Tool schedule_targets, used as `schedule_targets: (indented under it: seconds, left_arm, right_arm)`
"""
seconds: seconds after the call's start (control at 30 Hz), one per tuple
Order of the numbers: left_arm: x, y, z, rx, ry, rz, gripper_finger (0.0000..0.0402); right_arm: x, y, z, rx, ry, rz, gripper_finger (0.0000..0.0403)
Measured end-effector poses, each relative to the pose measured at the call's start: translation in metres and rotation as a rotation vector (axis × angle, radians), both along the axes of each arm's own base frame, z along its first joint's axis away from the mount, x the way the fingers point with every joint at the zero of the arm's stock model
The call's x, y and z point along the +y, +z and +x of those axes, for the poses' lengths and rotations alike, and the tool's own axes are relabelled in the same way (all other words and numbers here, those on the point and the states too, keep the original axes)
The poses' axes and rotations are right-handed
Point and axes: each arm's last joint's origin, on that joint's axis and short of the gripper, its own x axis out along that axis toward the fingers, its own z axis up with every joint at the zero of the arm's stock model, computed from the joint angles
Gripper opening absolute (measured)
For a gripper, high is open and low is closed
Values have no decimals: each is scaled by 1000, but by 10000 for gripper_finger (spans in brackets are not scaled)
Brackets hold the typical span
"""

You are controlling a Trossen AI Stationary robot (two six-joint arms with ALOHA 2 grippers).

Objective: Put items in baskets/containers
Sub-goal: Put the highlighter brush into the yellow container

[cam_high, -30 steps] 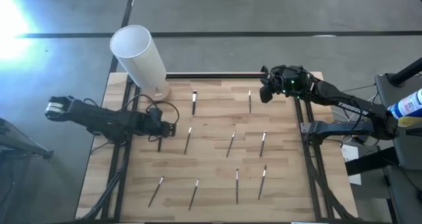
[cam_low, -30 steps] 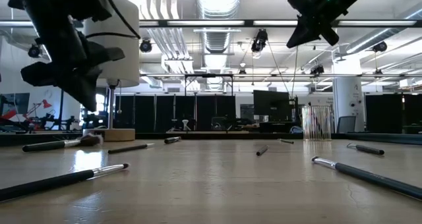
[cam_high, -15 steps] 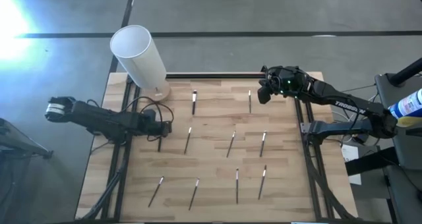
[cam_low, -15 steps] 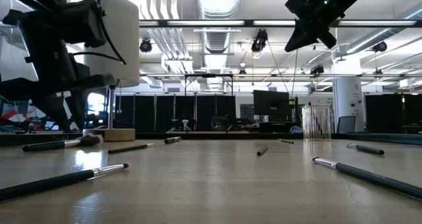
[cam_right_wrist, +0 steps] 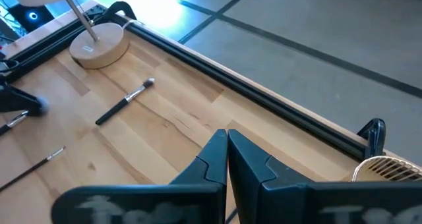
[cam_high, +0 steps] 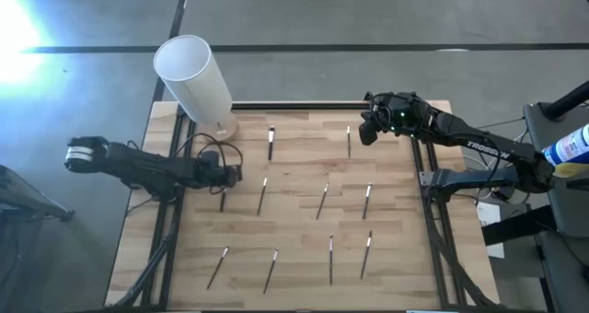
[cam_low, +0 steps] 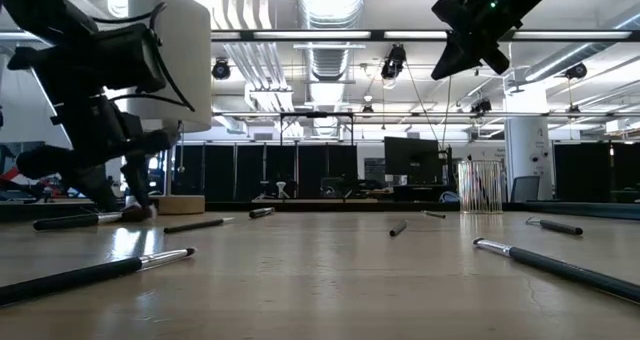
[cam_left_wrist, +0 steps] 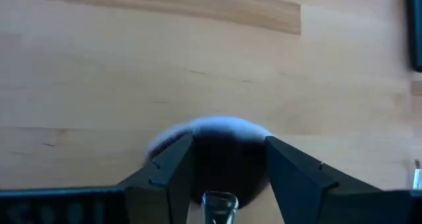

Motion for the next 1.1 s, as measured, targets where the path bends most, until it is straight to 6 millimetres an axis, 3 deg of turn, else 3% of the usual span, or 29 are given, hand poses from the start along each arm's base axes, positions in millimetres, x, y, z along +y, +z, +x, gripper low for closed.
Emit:
schedule_targets:
  seconds: [0.23, 0.33, 0.47, 0.53, 0.63, 0.9, 1.1]
  left_arm:
    - [0, -20, -3, 75, 13, -9, 160]
    - [0, -22, 0, 72, 3, -12, 117]
    - [-1, -18, 5, 59, -24, -24, 27]
    - [-1, -10, 8, 30, -52, -12, 12]
    - [-3, 10, 15, -19, -142, 22, 7]
    - [-11, 106, 32, -312, -316, 276, 2]
    - [-11, 157, 42, -487, -415, 467, 1]
  right_arm:
    - [0, 0, 0, 0, -3, -2, 8]
    - [0, 0, 0, 0, -3, -2, 8]
    - [0, 0, 0, 0, -3, -3, 8]
    - [0, 0, 0, -1, -4, -3, 8]
    - [0, 1, -1, -2, -4, -4, 8]
    - [4, 4, -3, -18, 9, -13, 8]
    - [14, 9, 8, -103, 130, -5, 8]
